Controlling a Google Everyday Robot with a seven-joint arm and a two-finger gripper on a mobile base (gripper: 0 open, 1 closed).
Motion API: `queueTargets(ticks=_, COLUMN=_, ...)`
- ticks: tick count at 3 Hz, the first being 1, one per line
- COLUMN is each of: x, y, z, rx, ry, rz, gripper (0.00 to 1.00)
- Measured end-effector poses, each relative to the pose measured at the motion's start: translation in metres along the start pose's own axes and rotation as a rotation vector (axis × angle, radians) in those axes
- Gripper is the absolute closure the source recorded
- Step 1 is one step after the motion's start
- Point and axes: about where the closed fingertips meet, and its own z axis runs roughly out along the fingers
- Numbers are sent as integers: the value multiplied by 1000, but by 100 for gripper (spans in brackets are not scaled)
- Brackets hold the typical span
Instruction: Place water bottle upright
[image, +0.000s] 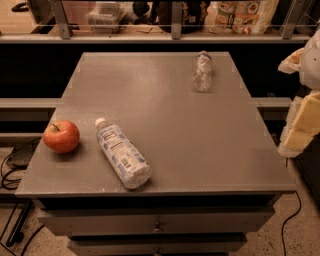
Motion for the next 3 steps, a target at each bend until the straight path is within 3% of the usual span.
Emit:
queueTargets(ticks=1, x=0, y=0, z=0, rx=0, ry=0, rz=0, gripper=0)
queueTargets(ticks=2, x=-4, y=-11, z=3, rx=16, ry=-43, rz=70, gripper=0)
queueTargets(ticks=3, x=-15, y=-36, z=16, rx=21, ry=-134, rz=193, gripper=0)
